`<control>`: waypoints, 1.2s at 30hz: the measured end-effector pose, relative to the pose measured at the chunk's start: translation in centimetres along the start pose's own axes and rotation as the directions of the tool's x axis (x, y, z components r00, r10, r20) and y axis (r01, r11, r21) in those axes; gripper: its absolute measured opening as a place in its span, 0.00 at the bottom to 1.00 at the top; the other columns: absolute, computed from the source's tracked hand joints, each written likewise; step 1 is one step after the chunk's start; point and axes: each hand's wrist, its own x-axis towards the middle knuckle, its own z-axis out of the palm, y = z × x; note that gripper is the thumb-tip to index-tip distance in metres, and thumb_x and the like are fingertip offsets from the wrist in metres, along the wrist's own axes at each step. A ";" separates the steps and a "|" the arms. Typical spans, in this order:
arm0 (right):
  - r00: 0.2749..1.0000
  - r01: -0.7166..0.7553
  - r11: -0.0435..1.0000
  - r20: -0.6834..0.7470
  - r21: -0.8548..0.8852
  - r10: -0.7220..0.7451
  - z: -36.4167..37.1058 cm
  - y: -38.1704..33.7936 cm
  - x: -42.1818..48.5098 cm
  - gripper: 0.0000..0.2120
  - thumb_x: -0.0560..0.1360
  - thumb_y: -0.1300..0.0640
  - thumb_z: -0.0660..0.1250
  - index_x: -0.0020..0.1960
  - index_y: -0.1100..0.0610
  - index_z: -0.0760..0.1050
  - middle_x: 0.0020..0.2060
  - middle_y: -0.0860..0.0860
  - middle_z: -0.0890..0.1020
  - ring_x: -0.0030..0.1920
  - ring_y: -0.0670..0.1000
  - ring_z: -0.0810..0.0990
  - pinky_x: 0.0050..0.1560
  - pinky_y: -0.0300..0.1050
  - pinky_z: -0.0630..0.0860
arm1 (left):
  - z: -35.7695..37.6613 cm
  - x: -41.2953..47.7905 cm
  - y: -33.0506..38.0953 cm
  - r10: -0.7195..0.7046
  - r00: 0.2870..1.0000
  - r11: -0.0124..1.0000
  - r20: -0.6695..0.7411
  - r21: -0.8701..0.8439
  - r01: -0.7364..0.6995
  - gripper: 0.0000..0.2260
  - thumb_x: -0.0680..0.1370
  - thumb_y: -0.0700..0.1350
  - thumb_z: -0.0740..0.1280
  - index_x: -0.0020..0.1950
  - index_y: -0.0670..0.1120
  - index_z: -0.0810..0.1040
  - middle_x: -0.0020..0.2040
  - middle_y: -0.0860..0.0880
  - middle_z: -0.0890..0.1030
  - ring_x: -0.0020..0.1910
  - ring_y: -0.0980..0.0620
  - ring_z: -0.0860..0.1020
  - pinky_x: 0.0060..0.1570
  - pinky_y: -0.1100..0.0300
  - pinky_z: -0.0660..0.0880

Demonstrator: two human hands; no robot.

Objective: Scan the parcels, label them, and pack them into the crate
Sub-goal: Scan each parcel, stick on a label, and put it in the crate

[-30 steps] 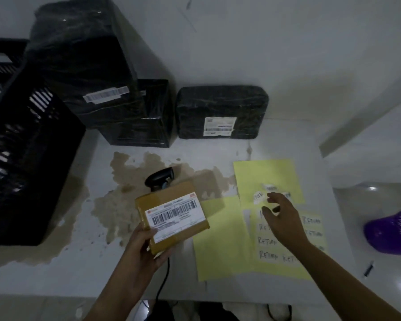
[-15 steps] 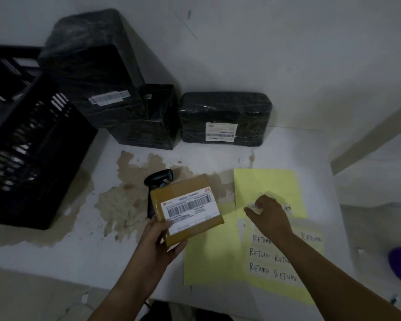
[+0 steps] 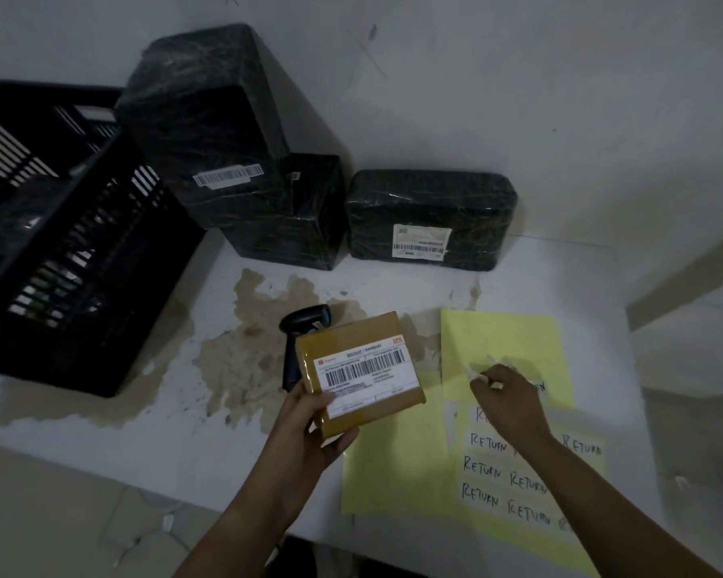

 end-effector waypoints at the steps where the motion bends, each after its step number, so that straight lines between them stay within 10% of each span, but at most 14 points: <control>1: 1.000 0.007 0.999 0.017 0.050 -0.008 -0.4 -0.3 -0.4 0.08 0.77 0.56 0.64 0.43 0.59 0.77 0.43 0.55 0.81 0.43 0.55 0.78 0.41 0.45 0.71 | 0.1 -0.1 0.0 0.007 1.000 1.000 0.006 0.003 -0.007 0.19 0.79 0.44 0.66 0.70 0.52 0.76 0.64 0.49 0.83 0.63 0.47 0.81 0.59 0.49 0.77; 7: 0.994 -0.016 0.884 0.102 0.466 -0.036 -3.5 -5.1 -4.9 0.11 0.78 0.66 0.62 0.37 0.64 0.67 0.42 0.66 0.73 0.44 0.59 0.76 0.46 0.49 0.79 | 0.4 -0.1 0.2 0.018 1.000 1.000 0.014 -0.017 -0.017 0.17 0.81 0.43 0.64 0.69 0.52 0.77 0.63 0.49 0.83 0.62 0.47 0.82 0.59 0.49 0.78; 12: 0.949 0.049 0.763 0.208 0.644 -0.236 -4.8 -9.5 -8.9 0.14 0.72 0.59 0.63 0.39 0.70 0.65 0.55 0.48 0.85 0.59 0.50 0.81 0.56 0.55 0.76 | 0.7 -0.1 0.2 0.033 0.999 0.999 0.017 -0.010 -0.033 0.17 0.80 0.44 0.66 0.70 0.52 0.76 0.64 0.47 0.82 0.61 0.46 0.81 0.53 0.52 0.79; 19: 0.916 0.255 0.840 0.159 0.479 -0.368 -5.3 -13.5 -10.6 0.04 0.71 0.55 0.64 0.38 0.51 0.77 0.34 0.45 0.78 0.33 0.45 0.71 0.35 0.38 0.67 | 1.6 0.2 0.7 0.073 0.997 0.997 0.025 -0.035 -0.072 0.17 0.82 0.48 0.64 0.70 0.48 0.74 0.63 0.47 0.83 0.66 0.42 0.78 0.48 0.55 0.81; 25: 0.818 0.553 0.811 0.059 0.194 -0.572 -5.5 -14.1 -10.7 0.12 0.69 0.40 0.70 0.41 0.48 0.75 0.42 0.46 0.78 0.46 0.49 0.78 0.44 0.38 0.72 | 1.8 0.1 0.4 0.130 0.991 0.991 0.018 -0.028 -0.129 0.17 0.82 0.49 0.64 0.70 0.48 0.73 0.63 0.46 0.83 0.63 0.42 0.81 0.54 0.50 0.81; 36: 0.688 0.718 0.695 0.204 -0.050 -0.696 -5.3 -15.5 -10.5 0.06 0.77 0.55 0.61 0.49 0.44 0.73 0.45 0.37 0.75 0.48 0.44 0.74 0.45 0.35 0.69 | 1.5 0.3 0.6 0.150 0.988 0.989 0.021 0.013 -0.150 0.25 0.73 0.56 0.69 0.70 0.50 0.74 0.60 0.47 0.84 0.58 0.43 0.83 0.49 0.53 0.81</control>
